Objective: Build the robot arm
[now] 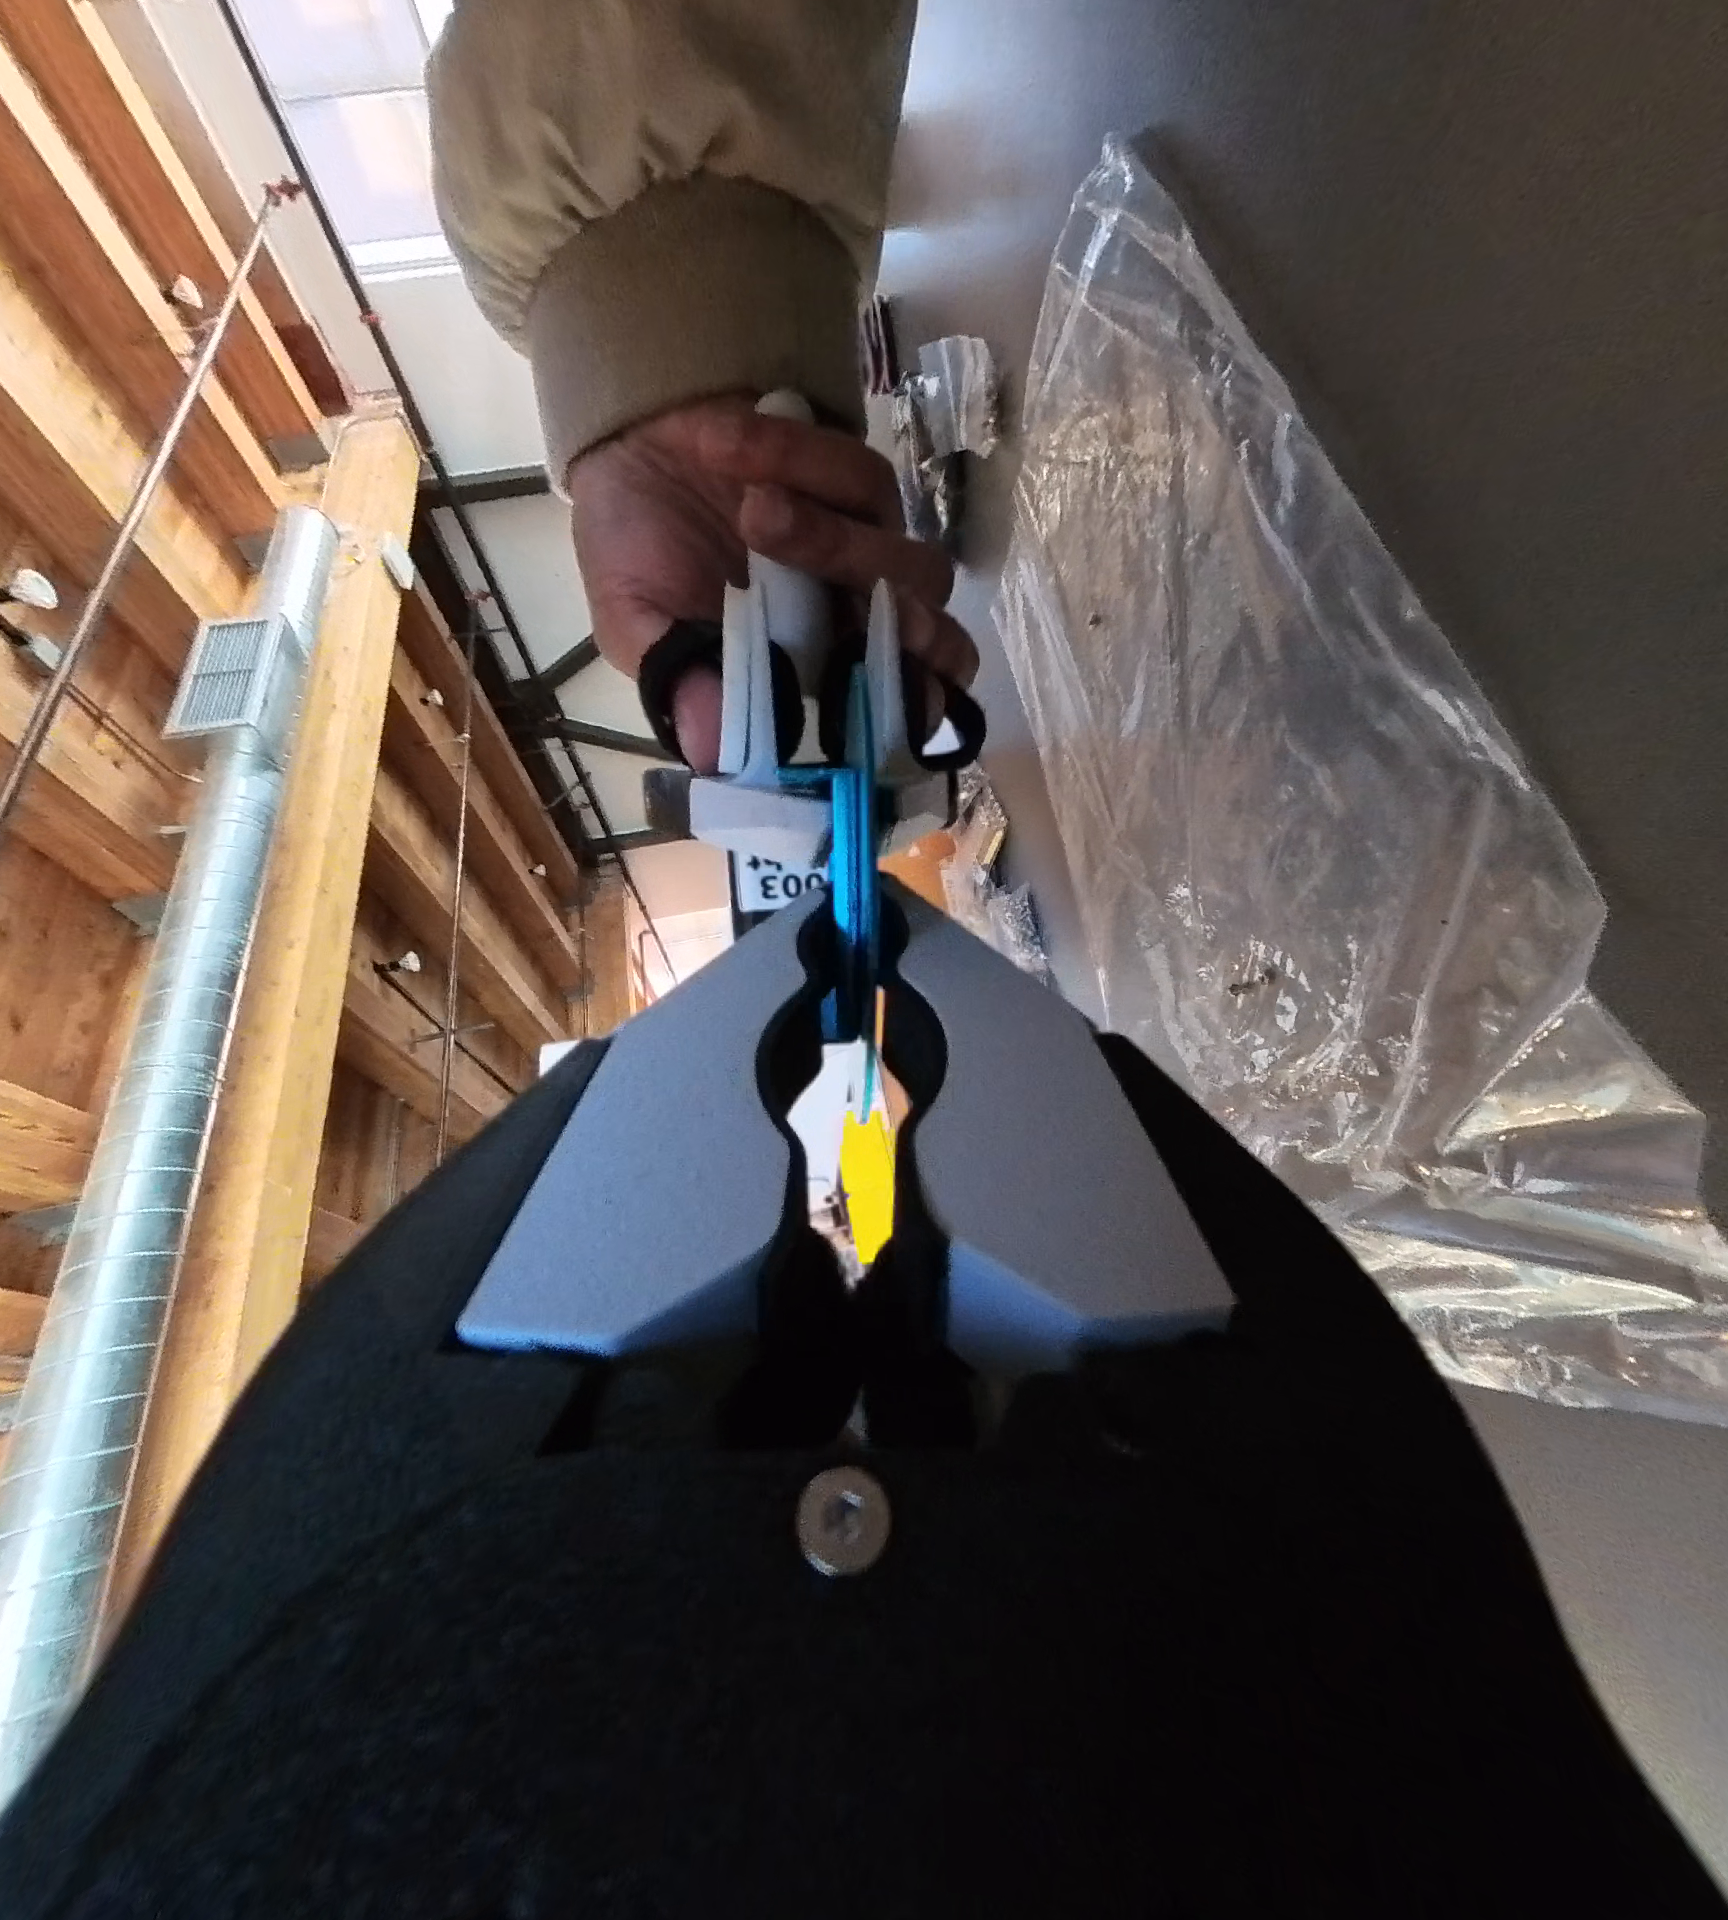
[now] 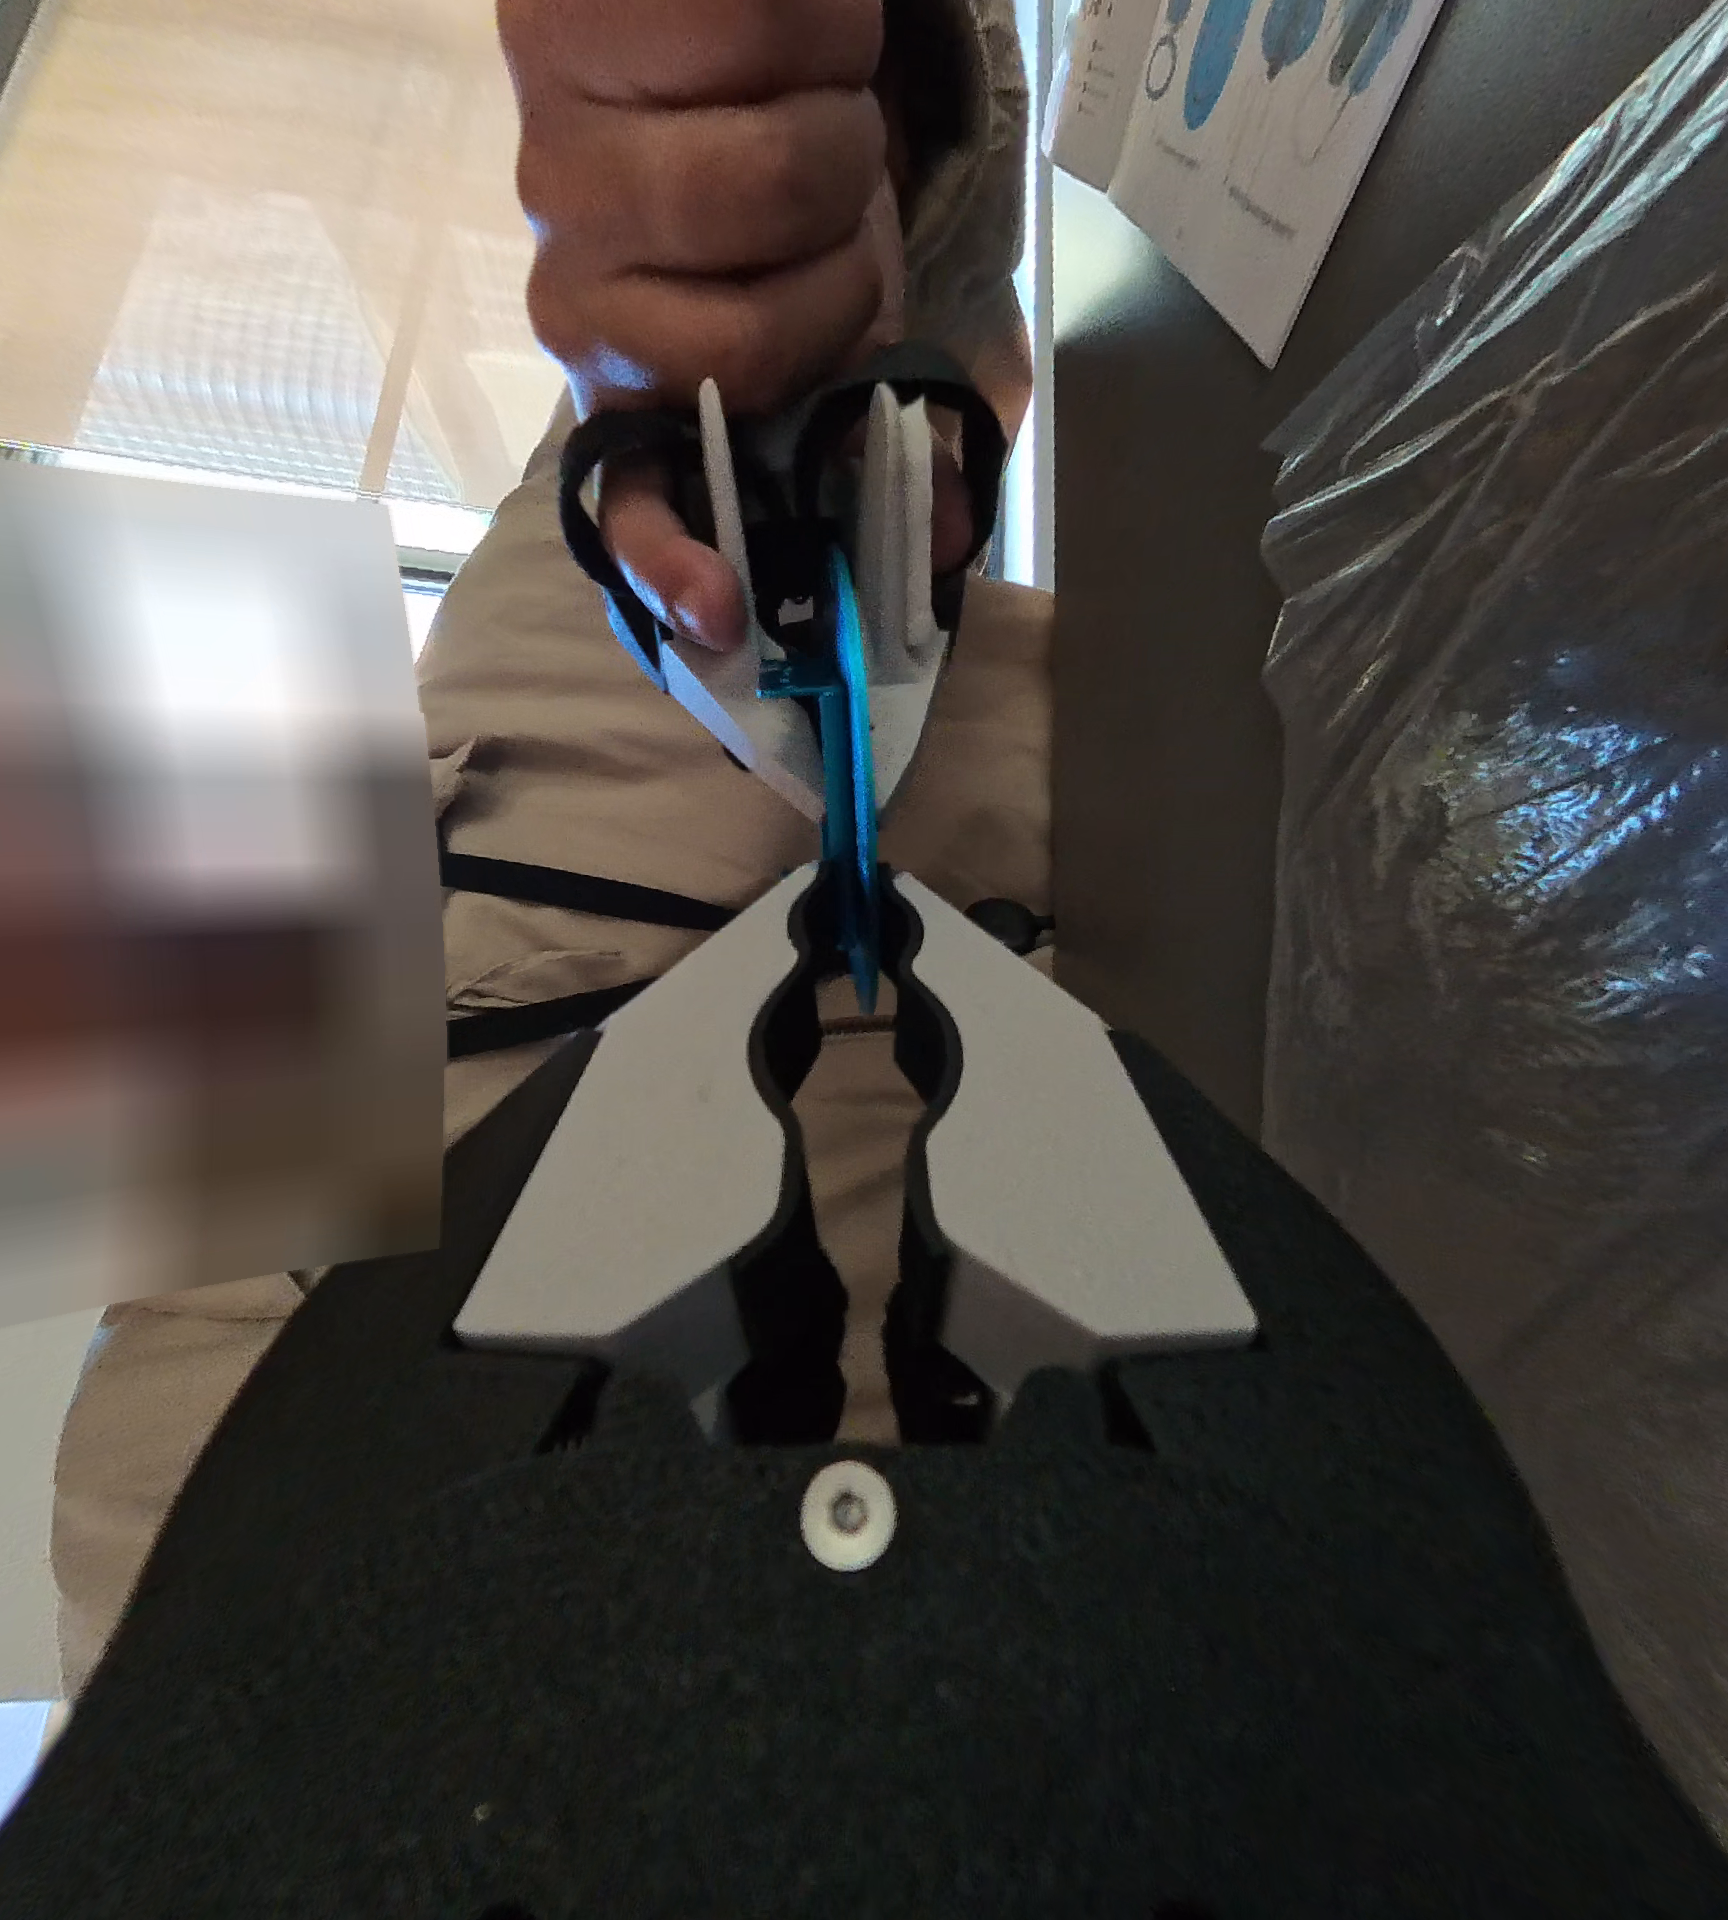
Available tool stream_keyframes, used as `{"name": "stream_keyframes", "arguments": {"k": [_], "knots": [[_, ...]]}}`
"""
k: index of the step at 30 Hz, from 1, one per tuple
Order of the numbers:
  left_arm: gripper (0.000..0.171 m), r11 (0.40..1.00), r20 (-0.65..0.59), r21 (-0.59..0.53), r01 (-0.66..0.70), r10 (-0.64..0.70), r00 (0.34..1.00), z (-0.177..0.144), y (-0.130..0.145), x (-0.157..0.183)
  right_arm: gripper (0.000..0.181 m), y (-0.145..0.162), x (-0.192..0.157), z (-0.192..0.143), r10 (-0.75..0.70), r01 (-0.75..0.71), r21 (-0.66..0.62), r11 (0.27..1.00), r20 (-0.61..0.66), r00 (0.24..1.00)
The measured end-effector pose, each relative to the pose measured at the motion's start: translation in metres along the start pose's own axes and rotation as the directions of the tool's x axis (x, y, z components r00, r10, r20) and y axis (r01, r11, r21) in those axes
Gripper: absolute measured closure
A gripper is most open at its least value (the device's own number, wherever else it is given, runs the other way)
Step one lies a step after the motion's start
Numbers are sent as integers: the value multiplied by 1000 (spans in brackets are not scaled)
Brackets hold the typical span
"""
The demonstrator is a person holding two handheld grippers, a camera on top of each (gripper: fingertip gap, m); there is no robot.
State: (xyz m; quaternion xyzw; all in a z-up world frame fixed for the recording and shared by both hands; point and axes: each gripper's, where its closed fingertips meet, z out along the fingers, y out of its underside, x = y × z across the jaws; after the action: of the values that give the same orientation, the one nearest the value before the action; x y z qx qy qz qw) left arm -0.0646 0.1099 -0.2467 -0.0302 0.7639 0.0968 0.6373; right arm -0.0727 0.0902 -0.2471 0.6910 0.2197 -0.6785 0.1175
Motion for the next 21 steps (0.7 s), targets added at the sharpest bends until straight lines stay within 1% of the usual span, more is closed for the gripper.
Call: {"name": "stream_keyframes", "arguments": {"k": [3, 5, 6, 7, 8, 9, 11, 13, 14, 15, 16, 17, 18, 19, 21], "knots": [[170, 999, 18, -31, 43, -42, 999, 1, 5, -1, 174, -8, 0, -7, -59, 60, 53, 997, -28, 998], [170, 996, 27, -56, 70, -68, 997, 1, 10, 0, 158, -15, 1, -18, -127, 135, 103, 985, -76, 989], [170, 994, 39, -76, 82, -80, 996, 1, 14, -1, 149, -19, 4, -26, -156, 171, 125, 977, -122, 980], [170, 991, 52, -96, 93, -88, 995, 1, 19, -2, 144, -22, 6, -33, -212, 241, 148, 959, -187, 959], [170, 987, 63, -127, 103, -96, 993, 1, 26, -3, 140, -27, 8, -40, -288, 339, 171, 925, -265, 920], [170, 980, 82, -162, 117, -105, 991, 1, 33, -5, 131, -31, 12, -45, -355, 439, 185, 879, -363, 862], [171, 963, 101, -220, 156, -137, 985, 1, 47, -6, 117, -38, 19, -51, -449, 618, 161, 770, -552, 703], [171, 948, 107, -251, 198, -176, 979, 2, 55, -5, 112, -44, 7, -45, -532, 770, 149, 620, -642, 552], [171, 943, 98, -251, 218, -199, 975, 2, 55, -3, 109, -46, 0, -41, -552, 822, 152, 549, -673, 493], [171, 940, 90, -250, 233, -217, 972, 3, 54, -1, 110, -47, -3, -36, -558, 850, 152, 505, -694, 455], [171, 939, 103, -252, 236, -216, 971, 4, 54, -3, 115, -48, -1, -34, -538, 854, 162, 494, -715, 447], [171, 942, 121, -252, 222, -197, 973, 4, 53, -6, 121, -47, 1, -29, -526, 840, 189, 509, -703, 477], [171, 946, 131, -256, 197, -168, 977, 4, 53, -7, 123, -44, 1, -23, -526, 808, 237, 539, -654, 543], [171, 947, 142, -270, 172, -138, 980, 4, 54, -9, 130, -42, -1, -20, -514, 765, 297, 572, -596, 616], [170, 947, 160, -282, 155, -113, 981, 4, 55, -10, 154, -40, -8, -20, -487, 668, 413, 620, -465, 739]]}}
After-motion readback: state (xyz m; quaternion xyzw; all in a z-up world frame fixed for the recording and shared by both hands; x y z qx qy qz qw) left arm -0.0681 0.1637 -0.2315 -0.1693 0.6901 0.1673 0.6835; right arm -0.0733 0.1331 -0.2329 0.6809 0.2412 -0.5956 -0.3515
